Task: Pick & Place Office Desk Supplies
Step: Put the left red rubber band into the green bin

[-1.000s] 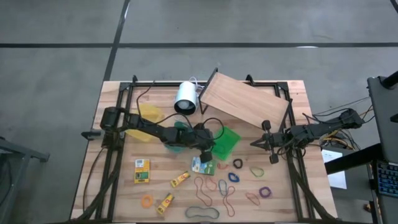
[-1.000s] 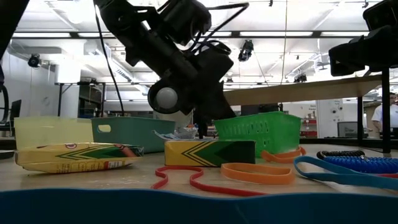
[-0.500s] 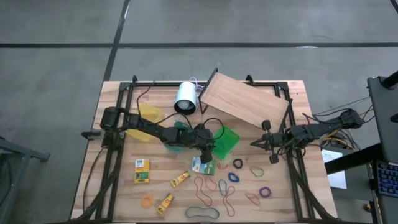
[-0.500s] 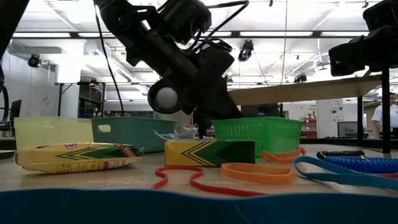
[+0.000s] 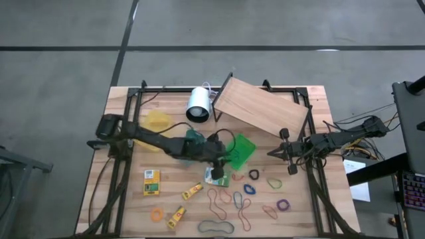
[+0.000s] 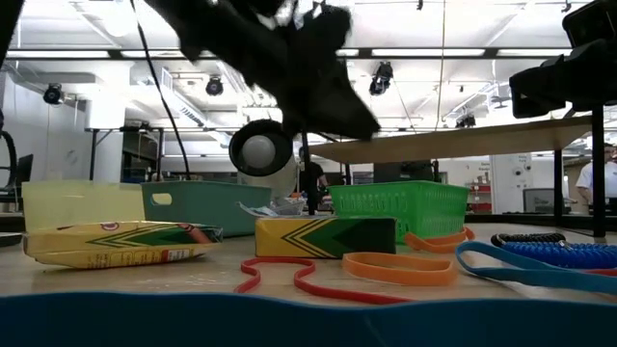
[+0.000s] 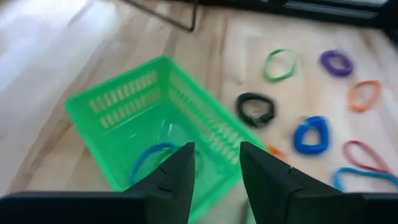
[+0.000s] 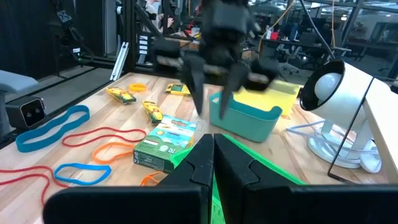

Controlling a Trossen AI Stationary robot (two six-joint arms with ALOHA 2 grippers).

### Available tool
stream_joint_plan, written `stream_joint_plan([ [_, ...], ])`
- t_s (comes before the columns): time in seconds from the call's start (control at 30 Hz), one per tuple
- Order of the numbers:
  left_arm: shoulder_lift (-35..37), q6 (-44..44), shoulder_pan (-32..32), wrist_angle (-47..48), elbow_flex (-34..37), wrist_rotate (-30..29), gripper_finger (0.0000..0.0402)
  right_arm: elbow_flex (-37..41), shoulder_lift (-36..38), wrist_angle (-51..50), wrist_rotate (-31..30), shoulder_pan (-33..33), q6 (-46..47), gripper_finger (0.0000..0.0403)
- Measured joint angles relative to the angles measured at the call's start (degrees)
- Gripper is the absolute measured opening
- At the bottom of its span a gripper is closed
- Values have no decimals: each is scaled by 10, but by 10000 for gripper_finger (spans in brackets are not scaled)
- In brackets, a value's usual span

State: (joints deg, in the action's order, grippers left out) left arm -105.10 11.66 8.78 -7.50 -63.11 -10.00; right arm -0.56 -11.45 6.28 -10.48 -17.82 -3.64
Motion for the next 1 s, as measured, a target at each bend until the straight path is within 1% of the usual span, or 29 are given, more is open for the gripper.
stream_joint_plan([
  [0.07,19,-4,23,23,0,-37,134,0,0,0,0,0,0,8],
  [0.13,31,-4,50,46,0,-88,134,0,0,-1,0,0,0,8],
  [0.27,39,-6,108,75,0,-184,134,0,1,-1,0,0,0,8],
  [0.33,35,-8,133,83,0,-223,134,0,0,0,0,0,0,8],
  [0.4,33,-1,151,84,4,-246,134,0,0,-1,0,0,0,8],
  [0.53,33,53,172,94,9,-251,134,0,0,0,0,0,0,8],
  [0.7,33,129,196,97,20,-228,134,0,1,-1,0,0,0,8],
  [0.77,33,162,208,91,29,-228,134,0,1,0,0,0,0,8],
  [0.87,33,190,228,65,47,-228,134,0,0,0,0,0,0,8],
  [1.0,30,192,252,10,67,-230,134,0,0,0,0,0,0,8],
])
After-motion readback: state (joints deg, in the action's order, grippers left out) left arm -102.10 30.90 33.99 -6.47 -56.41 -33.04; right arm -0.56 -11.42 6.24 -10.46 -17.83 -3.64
